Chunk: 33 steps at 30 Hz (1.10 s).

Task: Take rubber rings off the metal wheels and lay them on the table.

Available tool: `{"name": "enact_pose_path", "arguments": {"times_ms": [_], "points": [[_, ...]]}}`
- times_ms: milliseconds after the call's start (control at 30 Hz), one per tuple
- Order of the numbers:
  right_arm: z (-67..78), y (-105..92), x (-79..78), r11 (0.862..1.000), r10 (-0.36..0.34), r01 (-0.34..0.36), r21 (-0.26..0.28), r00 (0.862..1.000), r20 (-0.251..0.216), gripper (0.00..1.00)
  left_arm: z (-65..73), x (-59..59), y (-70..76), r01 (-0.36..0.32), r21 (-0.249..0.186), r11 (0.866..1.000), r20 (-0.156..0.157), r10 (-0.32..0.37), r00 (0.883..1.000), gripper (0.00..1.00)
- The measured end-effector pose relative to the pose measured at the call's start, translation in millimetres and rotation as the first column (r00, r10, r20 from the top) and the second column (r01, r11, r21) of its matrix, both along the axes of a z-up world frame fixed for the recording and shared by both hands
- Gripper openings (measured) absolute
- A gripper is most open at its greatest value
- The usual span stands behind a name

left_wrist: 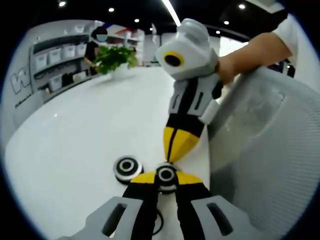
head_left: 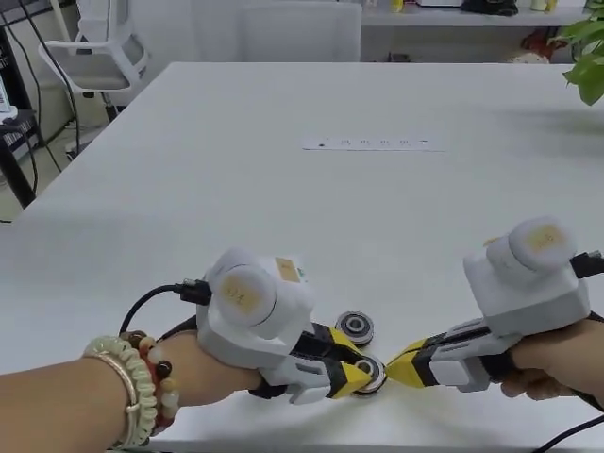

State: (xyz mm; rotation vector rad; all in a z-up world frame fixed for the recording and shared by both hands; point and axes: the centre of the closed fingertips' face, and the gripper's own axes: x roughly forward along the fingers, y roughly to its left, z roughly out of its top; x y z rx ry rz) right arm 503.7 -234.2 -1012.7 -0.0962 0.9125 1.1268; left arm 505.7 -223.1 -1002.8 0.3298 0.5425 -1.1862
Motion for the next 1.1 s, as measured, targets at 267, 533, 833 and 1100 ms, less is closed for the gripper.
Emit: {"name": "enact_pose_path", "arguments": {"times_ms": [267,533,833,1100], "points": [[5.0,4.9,-0.3,1.0,0.025,-0.025,0.0,0.999,0.043,0.0,0.0,0.6,0.3,0.0,0.0,1.0,0.004,0.0,1.0,0.13],[6.5,6.3,-0.5,1.0,0.017,-0.018,0.009,0.999,0.035,0.0,-0.1,0.6,0.3,0.001,-0.002,1.0,0.004,-0.001,1.0,0.13],[8.9,8.1,-1.3,1.0,0.021,-0.022,0.02,0.999,0.039,0.0,-0.5,0.0,0.4,0.001,-0.002,1.0,0.004,-0.001,1.0,0.13],[9.7,8.8,-1.3,0.999,0.025,-0.026,0.023,0.999,0.043,0.0,-0.6,0.0,0.3,0.001,-0.003,1.0,0.004,-0.001,1.0,0.13]]}}
